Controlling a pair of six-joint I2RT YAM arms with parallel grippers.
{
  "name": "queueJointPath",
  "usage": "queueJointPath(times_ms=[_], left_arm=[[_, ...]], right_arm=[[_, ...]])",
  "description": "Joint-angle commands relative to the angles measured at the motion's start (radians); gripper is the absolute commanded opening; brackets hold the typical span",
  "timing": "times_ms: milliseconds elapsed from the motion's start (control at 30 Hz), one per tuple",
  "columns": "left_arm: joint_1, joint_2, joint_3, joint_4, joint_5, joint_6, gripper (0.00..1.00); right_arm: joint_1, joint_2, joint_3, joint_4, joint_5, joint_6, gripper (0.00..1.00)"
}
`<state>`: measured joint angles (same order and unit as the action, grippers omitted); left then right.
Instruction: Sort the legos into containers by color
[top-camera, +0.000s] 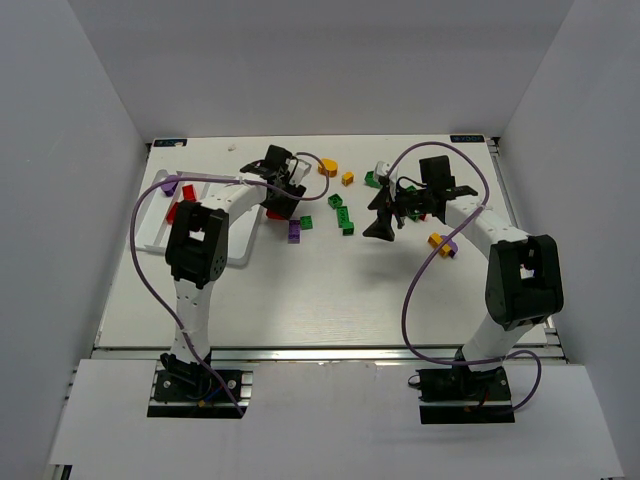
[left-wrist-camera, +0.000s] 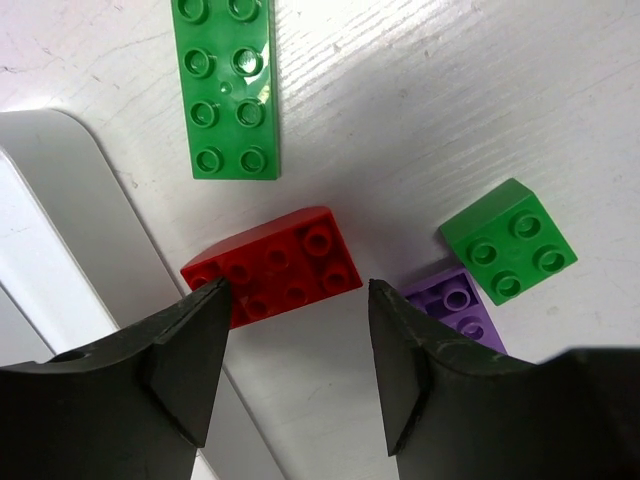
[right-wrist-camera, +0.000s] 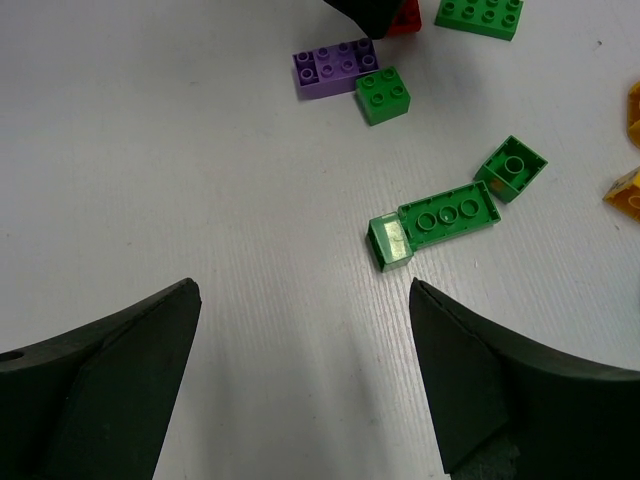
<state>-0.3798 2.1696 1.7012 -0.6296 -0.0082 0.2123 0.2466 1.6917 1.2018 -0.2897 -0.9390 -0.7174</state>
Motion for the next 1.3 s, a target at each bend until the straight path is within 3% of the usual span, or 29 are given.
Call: queueJointPath(times_ms=[0, 333, 400, 433, 467, 700, 767, 800, 833, 900, 1067, 1267], left_arm=[[-0.005, -0.011, 0.0, 0.022, -0.022, 0.015, 0.68], [-0.016, -0.08, -0.055, 0.1, -0.064, -0.002, 0.68], [-0.018, -0.076, -0.045, 0.102, -0.076, -0.016, 0.71], [-0.021, -0.073, -0.038, 0.103, -0.084, -0.022, 0.81], [-0.024, -0.071, -0.034, 0.103, -0.087, -0.025, 0.84], [-0.054, -0.071, 0.006, 0.107, -0.114, -0.062, 0.85], [-0.057, -0.073, 0.02, 0.099, -0.131, -0.091, 0.81], [-0.057, -0.071, 0.034, 0.093, -0.136, -0.129, 0.7], [-0.057, -0.073, 0.038, 0.093, -0.139, -0.149, 0.7], [-0.057, -0.074, 0.046, 0.082, -0.142, -0.2, 0.58], [-0.071, -0.094, -0.003, 0.088, -0.104, -0.272, 0.49], [-0.076, -0.091, 0.081, -0.059, -0.361, -0.563, 0.78]], right_arm=[[-0.006, 0.006, 0.041, -0.003, -0.02, 0.01, 0.89], [-0.004, 0.013, 0.039, 0.001, -0.02, 0.022, 0.89], [-0.006, 0.014, 0.039, 0.004, -0.02, 0.024, 0.89], [-0.006, 0.014, 0.039, 0.004, -0.021, 0.024, 0.89], [-0.004, 0.014, 0.039, 0.004, -0.02, 0.024, 0.89], [-0.004, 0.013, 0.036, 0.006, -0.018, 0.024, 0.89], [-0.004, 0.011, 0.035, 0.007, -0.018, 0.024, 0.89], [-0.004, 0.013, 0.032, 0.011, -0.018, 0.026, 0.89], [-0.006, 0.013, 0.031, 0.011, -0.018, 0.026, 0.89], [-0.004, 0.011, 0.03, 0.014, -0.02, 0.027, 0.89], [-0.006, 0.013, 0.03, 0.018, -0.02, 0.027, 0.89], [-0.009, 0.016, 0.025, 0.023, -0.024, 0.027, 0.89]])
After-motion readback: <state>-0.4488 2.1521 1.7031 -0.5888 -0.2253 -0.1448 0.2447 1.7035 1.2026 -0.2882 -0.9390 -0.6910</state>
